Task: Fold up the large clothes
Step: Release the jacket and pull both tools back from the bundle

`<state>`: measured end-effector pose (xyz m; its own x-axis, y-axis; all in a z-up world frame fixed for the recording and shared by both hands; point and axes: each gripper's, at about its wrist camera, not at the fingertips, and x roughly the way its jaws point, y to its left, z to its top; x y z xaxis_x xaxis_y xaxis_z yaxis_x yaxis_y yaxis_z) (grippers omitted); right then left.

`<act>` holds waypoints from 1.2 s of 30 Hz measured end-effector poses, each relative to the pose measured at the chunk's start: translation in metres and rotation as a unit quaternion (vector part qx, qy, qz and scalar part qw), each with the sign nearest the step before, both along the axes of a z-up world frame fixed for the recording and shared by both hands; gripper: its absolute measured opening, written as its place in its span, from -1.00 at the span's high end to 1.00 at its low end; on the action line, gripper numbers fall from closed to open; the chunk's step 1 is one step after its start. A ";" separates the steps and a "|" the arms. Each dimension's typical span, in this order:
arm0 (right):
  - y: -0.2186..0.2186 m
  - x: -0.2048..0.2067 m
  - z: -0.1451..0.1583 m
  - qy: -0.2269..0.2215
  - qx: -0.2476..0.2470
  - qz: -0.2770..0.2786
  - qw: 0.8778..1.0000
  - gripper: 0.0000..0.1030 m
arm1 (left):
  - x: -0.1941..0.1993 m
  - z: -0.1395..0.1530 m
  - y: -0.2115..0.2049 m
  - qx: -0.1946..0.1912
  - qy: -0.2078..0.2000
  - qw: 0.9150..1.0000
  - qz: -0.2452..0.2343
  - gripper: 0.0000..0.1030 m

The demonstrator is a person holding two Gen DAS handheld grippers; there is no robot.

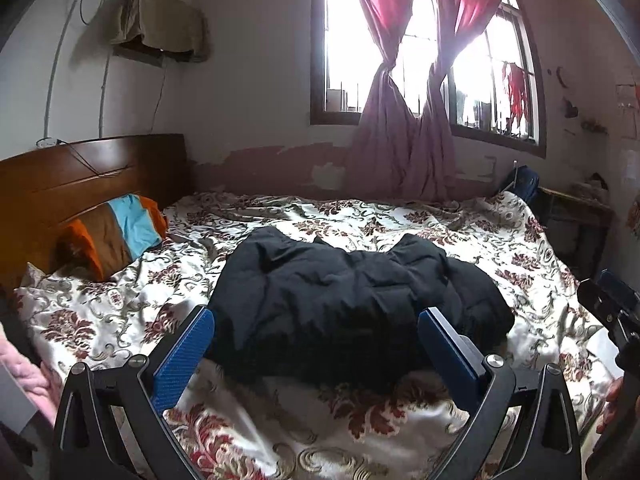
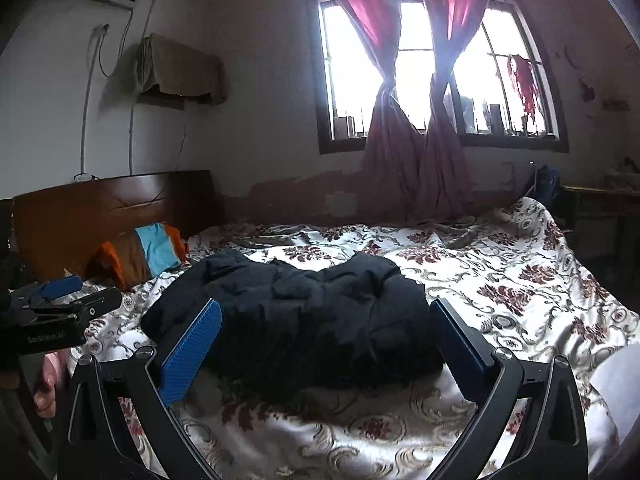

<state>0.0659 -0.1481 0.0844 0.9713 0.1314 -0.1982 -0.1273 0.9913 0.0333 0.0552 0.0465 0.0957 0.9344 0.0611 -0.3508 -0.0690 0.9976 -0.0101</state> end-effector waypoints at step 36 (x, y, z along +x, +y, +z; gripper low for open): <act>0.003 -0.041 -0.063 0.034 -0.023 -0.022 0.999 -0.97 | -0.054 -0.093 0.017 -0.010 0.079 0.996 0.037 -0.99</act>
